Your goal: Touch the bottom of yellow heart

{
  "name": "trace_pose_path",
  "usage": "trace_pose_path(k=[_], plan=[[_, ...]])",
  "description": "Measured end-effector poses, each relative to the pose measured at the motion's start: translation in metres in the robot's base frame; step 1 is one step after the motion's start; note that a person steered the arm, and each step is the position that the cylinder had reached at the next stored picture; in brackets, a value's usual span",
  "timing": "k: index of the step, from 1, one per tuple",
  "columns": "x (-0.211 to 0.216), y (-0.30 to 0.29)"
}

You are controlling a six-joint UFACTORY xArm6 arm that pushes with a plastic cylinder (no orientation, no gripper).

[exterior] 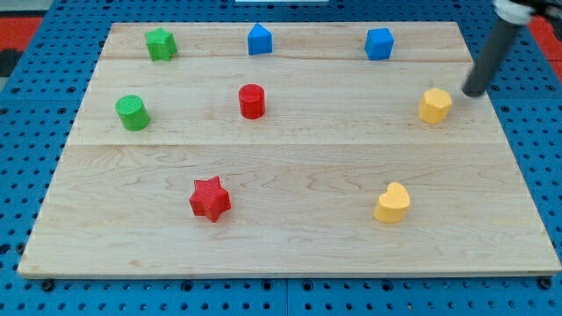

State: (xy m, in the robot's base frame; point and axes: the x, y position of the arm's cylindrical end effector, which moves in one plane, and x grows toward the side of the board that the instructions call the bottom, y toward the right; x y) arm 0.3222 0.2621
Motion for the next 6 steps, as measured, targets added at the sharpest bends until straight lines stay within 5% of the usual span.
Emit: trace_pose_path(k=[1,2,5,6], plan=[[-0.013,0.012],[0.112,0.033],[0.276,-0.12],[0.247,-0.112]])
